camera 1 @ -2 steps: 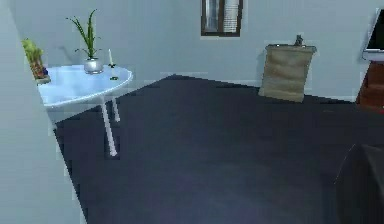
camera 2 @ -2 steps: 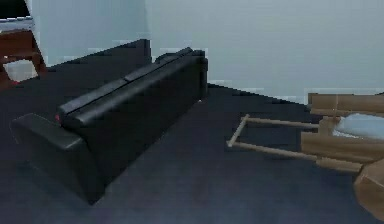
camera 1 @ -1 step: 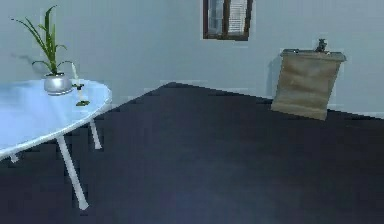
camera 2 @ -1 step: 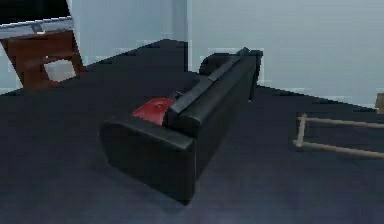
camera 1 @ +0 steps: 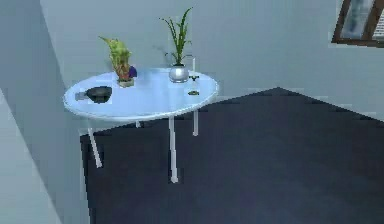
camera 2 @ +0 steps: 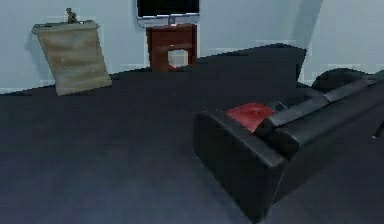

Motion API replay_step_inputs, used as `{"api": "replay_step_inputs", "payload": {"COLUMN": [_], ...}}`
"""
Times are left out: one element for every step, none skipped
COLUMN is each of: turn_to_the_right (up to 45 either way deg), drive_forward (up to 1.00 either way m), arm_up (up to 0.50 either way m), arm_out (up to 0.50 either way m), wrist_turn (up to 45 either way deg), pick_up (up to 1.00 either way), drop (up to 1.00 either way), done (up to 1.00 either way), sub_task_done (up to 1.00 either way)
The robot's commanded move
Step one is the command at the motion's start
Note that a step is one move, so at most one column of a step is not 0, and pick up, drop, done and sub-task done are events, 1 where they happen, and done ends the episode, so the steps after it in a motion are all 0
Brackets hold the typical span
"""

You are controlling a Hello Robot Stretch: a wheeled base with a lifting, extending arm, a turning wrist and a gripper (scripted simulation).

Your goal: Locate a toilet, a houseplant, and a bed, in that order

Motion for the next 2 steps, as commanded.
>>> {"api": "replay_step_inputs", "payload": {"turn_to_the_right": [0.0, 0.0], "drive_forward": [0.75, 0.0], "arm_up": [0.0, 0.0], "arm_out": [0.0, 0.0], "wrist_turn": [0.0, 0.0], "pick_up": [0.0, 0.0], "drop": [0.0, 0.0], "done": [0.0, 0.0], "sub_task_done": [0.0, 1.0]}}
